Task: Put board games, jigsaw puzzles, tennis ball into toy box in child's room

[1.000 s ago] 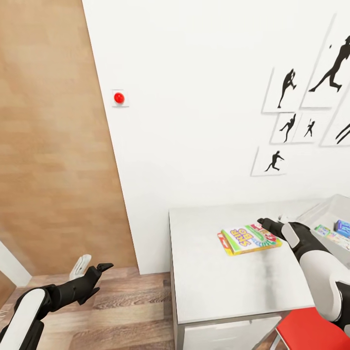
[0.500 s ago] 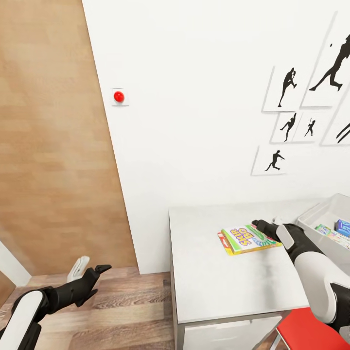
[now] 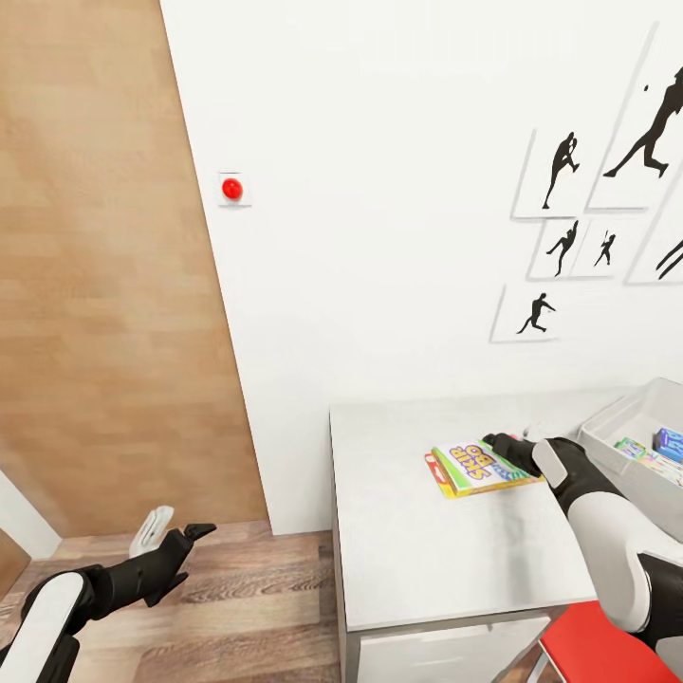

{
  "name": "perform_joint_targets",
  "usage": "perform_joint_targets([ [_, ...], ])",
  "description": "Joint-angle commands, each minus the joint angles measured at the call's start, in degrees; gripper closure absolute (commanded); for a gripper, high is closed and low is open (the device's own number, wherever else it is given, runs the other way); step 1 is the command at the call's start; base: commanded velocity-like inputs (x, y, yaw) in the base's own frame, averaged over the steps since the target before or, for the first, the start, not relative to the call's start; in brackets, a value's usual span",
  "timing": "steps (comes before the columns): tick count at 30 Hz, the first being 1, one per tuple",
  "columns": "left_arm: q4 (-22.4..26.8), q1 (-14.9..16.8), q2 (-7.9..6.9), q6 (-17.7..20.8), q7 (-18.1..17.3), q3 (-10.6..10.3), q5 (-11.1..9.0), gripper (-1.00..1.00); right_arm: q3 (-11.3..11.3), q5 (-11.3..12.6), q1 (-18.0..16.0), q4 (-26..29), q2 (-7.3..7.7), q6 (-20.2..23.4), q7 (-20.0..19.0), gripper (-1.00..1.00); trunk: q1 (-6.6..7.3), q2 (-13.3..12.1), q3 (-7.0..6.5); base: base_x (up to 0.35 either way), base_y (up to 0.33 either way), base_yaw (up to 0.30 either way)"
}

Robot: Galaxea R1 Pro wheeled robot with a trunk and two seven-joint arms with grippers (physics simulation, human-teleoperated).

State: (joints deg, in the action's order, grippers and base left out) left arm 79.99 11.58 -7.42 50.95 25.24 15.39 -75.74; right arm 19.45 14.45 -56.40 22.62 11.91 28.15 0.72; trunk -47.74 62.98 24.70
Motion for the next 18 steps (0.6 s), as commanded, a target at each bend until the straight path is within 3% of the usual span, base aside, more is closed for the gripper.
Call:
perform_joint_targets([
  [1,0.0,0.0,0.01,0.1,0.6,0.1,-0.6,-1.00,0.3,0.3,0.0,0.0,-0.03,0.5,0.1,-1.00,0.00,0.0,0.06,0.000,0.000,0.000],
  [11,-1.4,0.0,-0.05,0.0,0.6,0.1,-0.6,-1.00,0.2,0.3,0.0,-2.1,-0.17,1.4,0.1,-1.00,0.00,0.0,0.06,0.000,0.000,0.000],
  [18,-1.6,0.0,-0.13,-0.1,0.6,0.1,-0.5,-1.00,0.2,0.3,0.0,-2.2,-1.95,3.1,-1.0,-1.00,0.00,0.0,0.06,0.000,0.000,0.000],
])
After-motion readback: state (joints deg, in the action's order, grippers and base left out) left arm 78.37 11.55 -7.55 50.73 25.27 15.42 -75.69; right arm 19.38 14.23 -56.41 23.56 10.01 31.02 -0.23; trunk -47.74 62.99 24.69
